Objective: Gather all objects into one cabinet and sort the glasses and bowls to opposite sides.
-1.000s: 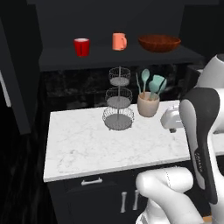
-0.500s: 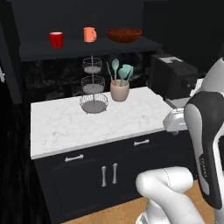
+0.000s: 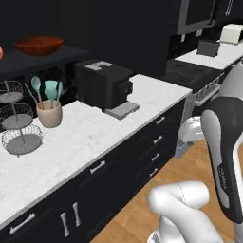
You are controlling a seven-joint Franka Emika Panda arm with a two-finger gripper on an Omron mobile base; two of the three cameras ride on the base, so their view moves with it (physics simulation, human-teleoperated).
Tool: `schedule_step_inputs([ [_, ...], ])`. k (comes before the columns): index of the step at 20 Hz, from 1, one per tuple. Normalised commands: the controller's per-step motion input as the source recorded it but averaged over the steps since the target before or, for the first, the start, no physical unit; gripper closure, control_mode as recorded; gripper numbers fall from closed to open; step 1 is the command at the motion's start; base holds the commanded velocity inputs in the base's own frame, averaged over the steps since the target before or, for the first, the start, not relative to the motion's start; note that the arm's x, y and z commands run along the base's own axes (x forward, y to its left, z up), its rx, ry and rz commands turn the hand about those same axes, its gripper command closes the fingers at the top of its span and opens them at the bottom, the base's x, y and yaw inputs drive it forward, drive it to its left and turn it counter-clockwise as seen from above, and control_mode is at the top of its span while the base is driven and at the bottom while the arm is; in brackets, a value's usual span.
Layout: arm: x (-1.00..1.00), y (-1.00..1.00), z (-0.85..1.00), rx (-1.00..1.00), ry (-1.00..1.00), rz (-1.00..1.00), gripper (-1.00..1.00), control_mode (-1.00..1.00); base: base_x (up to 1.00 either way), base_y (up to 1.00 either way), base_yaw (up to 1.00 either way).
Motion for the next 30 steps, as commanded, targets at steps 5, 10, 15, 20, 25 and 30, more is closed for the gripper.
schedule_step_inputs([
  [5, 0.00, 0.00, 0.00, 0.00, 0.00, 0.00, -1.00, 1.00, -0.04, -0.01, -0.91],
  [10, 0.00, 0.00, 0.00, 0.00, 0.00, 0.00, -1.00, 1.00, 0.00, -0.12, -0.86],
  [15, 0.00, 0.00, 0.00, 0.00, 0.00, 0.00, -1.00, 1.00, 0.39, -0.22, -0.66],
  [20, 0.00, 0.00, 0.00, 0.00, 0.00, 0.00, -1.00, 1.00, 0.93, -0.20, -0.42],
  [25, 0.00, 0.00, 0.00, 0.00, 0.00, 0.00, -1.00, 1.00, 1.00, -0.36, -0.03],
  [30, 0.00, 0.00, 0.00, 0.00, 0.00, 0.00, -1.00, 1.00, 1.00, -0.50, 0.01],
])
